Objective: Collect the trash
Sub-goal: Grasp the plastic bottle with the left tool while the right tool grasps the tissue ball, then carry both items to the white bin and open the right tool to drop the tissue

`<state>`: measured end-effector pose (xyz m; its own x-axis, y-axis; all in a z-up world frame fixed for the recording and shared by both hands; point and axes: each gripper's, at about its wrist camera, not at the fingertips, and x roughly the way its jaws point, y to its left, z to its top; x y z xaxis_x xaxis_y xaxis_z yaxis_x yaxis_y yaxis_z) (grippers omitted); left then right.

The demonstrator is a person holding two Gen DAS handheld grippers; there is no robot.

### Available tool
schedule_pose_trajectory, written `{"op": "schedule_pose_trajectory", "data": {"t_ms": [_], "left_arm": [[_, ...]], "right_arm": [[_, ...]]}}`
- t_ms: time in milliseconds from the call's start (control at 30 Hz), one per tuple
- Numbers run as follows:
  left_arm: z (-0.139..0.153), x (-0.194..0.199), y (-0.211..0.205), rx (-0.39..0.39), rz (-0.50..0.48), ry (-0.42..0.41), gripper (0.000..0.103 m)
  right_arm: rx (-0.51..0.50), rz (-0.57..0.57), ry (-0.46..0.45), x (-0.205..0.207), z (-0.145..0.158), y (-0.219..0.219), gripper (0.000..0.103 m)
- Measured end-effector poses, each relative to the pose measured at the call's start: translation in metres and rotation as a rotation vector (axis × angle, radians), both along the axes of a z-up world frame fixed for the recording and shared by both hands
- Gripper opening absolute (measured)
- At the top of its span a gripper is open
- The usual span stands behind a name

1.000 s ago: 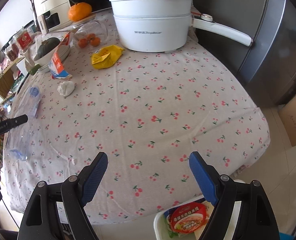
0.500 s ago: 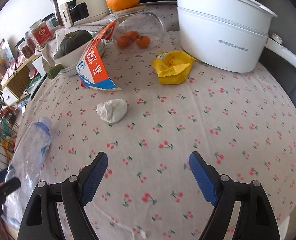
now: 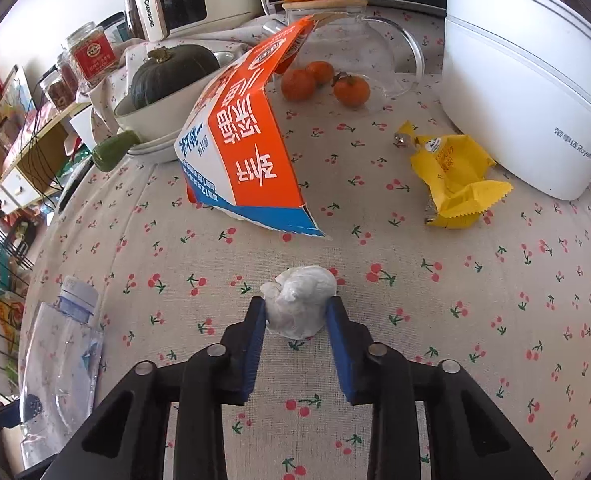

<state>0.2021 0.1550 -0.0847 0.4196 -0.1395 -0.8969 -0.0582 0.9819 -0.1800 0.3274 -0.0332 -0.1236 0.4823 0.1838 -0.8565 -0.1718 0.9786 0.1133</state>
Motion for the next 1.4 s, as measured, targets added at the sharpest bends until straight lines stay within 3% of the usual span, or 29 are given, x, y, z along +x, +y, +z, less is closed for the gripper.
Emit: {"op": "schedule_pose_trajectory", "data": {"t_ms": [233, 567, 867, 1067, 1233, 1400], "left_arm": [[-0.014, 0.006, 0.015, -0.092, 0.063, 0.032, 0.062], [0.042, -0.023, -0.018, -0.050, 0.049, -0.120, 0.062], [0.081, -0.066, -0.107, -0.013, -0.127, -0.226, 0.062], [0.085, -0.089, -0.160, -0.025, -0.264, -0.245, 0.062], [0.074, -0.102, -0.210, -0.069, -0.435, -0.178, 0.062], [0.053, -0.116, -0.267, -0.108, -0.599, -0.069, 0.062]], "right_arm": [[-0.054, 0.048, -0.034, -0.038, 0.034, -0.037, 0.018], [-0.067, -0.016, -0.062, -0.126, 0.101, -0.126, 0.018], [-0.072, -0.081, -0.074, -0.203, 0.137, -0.190, 0.018], [-0.038, -0.126, -0.072, -0.243, 0.136, -0.225, 0.018], [0.016, -0.182, 0.011, -0.272, 0.120, -0.259, 0.018], [0.001, -0.232, 0.054, -0.288, 0.110, -0.290, 0.018]]}}
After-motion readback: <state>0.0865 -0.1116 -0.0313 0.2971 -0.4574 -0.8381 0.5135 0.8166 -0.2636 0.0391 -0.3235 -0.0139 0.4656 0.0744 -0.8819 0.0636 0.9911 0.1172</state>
